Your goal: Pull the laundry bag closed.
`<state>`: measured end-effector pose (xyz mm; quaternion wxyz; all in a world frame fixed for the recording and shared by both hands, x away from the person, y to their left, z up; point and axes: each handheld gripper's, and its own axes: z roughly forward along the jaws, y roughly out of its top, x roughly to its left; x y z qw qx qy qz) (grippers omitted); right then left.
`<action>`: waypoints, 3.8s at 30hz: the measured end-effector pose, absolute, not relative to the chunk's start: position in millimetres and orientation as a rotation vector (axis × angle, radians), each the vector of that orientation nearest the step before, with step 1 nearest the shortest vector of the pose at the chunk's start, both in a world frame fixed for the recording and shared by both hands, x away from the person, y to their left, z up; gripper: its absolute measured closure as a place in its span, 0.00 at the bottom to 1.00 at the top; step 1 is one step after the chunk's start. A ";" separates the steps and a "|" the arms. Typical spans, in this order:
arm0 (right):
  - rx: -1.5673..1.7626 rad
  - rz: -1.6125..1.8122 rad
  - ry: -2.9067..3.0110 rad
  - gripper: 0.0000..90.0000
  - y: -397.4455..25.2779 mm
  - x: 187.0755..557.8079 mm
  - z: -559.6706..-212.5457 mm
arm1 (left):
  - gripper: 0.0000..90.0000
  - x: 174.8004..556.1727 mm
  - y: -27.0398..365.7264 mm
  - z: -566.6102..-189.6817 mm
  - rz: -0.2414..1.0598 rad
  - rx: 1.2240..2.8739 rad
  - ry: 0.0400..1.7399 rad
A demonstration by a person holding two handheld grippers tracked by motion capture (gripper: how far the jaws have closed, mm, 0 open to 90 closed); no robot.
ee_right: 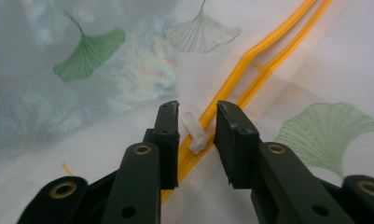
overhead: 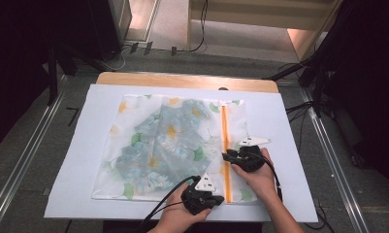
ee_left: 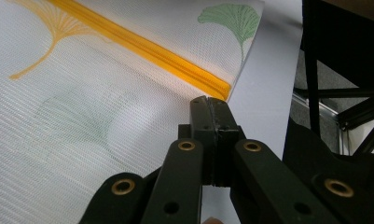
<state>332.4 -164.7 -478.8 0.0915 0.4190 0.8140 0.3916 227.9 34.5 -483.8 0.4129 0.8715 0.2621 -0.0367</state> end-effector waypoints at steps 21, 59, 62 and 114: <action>1.326 1.195 2.373 1.00 -163.0 330.0 -475.8 | 1.00 228.0 34.7 -483.8 -0.092 2.193 0.657; 1.377 1.274 2.273 1.00 -169.9 377.6 -462.3 | 1.00 230.1 34.8 -483.8 -0.120 2.192 0.668; 1.378 1.268 2.267 1.00 -169.1 390.6 -458.4 | 1.00 230.4 34.9 -483.7 -0.123 2.195 0.667; 1.544 1.234 2.097 1.00 -157.3 533.3 -434.4 | 1.00 230.5 34.6 -484.2 -0.134 2.192 0.665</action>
